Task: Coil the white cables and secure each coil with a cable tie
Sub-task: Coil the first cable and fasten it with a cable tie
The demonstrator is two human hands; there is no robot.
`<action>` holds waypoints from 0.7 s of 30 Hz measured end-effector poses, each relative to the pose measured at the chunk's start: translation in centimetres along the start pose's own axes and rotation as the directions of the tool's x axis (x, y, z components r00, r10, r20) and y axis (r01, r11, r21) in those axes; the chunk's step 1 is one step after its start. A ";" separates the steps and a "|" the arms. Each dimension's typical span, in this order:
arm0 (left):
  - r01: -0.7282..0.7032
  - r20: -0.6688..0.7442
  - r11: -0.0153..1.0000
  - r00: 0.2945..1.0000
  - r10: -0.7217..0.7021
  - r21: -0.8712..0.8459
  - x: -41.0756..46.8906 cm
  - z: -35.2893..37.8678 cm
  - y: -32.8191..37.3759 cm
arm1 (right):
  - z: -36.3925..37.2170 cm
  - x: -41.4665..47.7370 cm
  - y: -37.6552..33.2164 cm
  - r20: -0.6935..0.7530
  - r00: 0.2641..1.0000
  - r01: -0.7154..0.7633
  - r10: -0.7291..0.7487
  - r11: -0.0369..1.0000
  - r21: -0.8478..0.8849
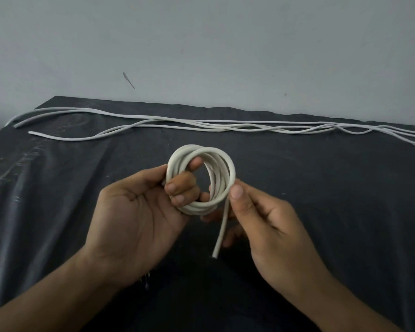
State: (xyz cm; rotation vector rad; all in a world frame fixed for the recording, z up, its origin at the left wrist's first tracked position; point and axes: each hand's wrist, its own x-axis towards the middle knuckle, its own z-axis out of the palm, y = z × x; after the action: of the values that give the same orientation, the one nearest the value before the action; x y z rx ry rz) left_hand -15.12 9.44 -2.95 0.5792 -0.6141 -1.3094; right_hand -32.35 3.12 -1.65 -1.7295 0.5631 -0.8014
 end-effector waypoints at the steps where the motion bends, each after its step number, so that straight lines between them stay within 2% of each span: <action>1: -0.007 0.021 0.999 1.000 0.007 -0.032 -0.1 0.3 0.2 | 0.2 0.0 0.0 -0.001 1.000 -0.020 0.020 1.000 0.021; 5: -0.012 0.026 1.000 1.000 0.012 0.007 -0.2 1.3 0.4 | 0.6 0.1 -0.1 -0.021 0.997 -0.075 0.077 0.990 0.117; 7: 0.015 0.031 0.998 0.999 -0.013 -0.053 -0.2 1.6 0.4 | 0.7 0.1 0.0 -0.029 0.996 -0.080 0.085 0.986 0.143; 9: 0.054 0.066 0.995 0.997 -0.049 -0.089 -0.3 1.5 0.2 | 0.5 0.2 0.3 -0.084 0.993 -0.066 0.077 0.990 0.123; 12: 0.075 0.162 0.996 0.985 -0.067 -0.044 0.2 1.1 -0.6 | 0.1 0.5 0.8 -0.158 0.985 -0.062 0.064 0.998 0.020; 15: 0.049 0.144 0.985 0.987 -0.073 0.164 0.7 0.4 -0.6 | -0.9 0.7 0.8 -0.170 0.983 0.037 -0.062 0.988 -0.149; 17: 0.011 0.099 0.933 0.994 -0.050 0.361 0.7 -0.1 0.1 | -2.0 0.8 0.6 -0.116 0.983 0.100 -0.141 0.947 -0.305; 20: -0.071 0.022 0.829 0.997 0.070 0.555 0.7 -0.7 1.1 | -3.1 0.6 0.6 0.059 0.975 0.211 -0.215 0.801 -0.561; 21: -0.117 0.039 0.752 0.992 0.121 0.649 0.6 -0.4 1.2 | -3.2 0.5 0.6 0.117 0.968 0.246 -0.222 0.741 -0.625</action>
State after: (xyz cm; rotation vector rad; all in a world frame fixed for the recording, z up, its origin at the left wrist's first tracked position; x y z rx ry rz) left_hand -13.89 9.11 -2.38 1.0952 -1.1025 -0.9472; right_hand -34.38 0.58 -1.57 -2.4828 0.6470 -0.8023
